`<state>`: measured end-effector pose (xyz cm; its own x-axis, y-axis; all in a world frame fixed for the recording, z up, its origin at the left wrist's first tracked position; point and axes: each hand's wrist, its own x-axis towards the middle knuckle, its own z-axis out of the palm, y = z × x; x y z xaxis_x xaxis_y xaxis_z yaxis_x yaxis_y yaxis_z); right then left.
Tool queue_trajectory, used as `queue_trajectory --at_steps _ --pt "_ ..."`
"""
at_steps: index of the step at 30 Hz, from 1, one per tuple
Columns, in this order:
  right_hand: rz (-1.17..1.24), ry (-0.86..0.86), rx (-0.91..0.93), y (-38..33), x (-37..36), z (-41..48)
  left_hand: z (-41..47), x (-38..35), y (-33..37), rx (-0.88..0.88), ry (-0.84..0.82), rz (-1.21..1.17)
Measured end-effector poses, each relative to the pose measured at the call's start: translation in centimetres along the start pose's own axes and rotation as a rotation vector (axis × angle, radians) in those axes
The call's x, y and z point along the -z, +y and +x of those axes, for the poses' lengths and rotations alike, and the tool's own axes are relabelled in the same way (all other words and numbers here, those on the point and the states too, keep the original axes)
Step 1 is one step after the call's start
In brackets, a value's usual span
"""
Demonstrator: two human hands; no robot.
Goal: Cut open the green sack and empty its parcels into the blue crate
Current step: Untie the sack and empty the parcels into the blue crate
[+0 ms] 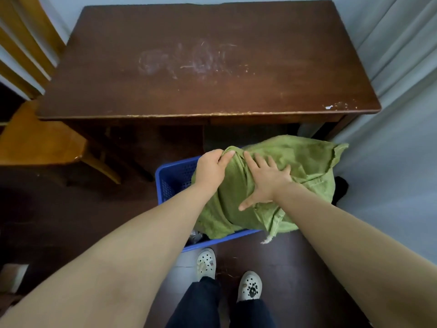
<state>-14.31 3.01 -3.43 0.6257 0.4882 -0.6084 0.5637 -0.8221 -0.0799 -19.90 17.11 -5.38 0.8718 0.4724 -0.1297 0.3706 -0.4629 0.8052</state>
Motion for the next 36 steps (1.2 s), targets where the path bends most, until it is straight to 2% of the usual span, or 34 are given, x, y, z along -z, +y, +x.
queue_trajectory --at_steps 5,10,12,14,18,22,26,29,36 --pt "0.227 0.305 -0.035 0.4 -1.8 1.1 0.8 -0.2 -1.5 0.019 -0.040 -0.063" --pt "0.682 0.316 -0.139 1.2 -0.9 1.3 0.7 0.4 -2.1 0.098 -0.007 -0.113" --pt "0.866 0.320 -0.161 1.7 -0.1 1.2 0.0 0.1 -3.5 0.172 -0.031 -0.001" --pt "0.974 0.325 -0.127 1.8 0.8 1.1 -1.2 -1.2 -5.0 0.280 -0.130 0.130" --pt "1.222 0.300 -0.044 1.3 2.9 0.5 -3.0 -4.7 -6.5 0.463 -0.462 0.209" --pt "1.390 0.293 0.020 1.2 4.4 0.0 -2.8 -6.5 -6.0 0.501 -0.440 0.110" --pt "1.462 0.259 0.054 1.1 5.1 0.0 -2.3 -6.7 -5.5 0.478 -0.309 0.161" --pt "1.514 0.290 0.014 1.5 5.7 0.1 -2.7 -6.2 -5.8 0.438 -0.225 0.170" --pt "1.210 0.482 -0.139 4.1 7.2 0.3 -2.8 -4.8 -5.0 0.423 -0.091 -0.010"
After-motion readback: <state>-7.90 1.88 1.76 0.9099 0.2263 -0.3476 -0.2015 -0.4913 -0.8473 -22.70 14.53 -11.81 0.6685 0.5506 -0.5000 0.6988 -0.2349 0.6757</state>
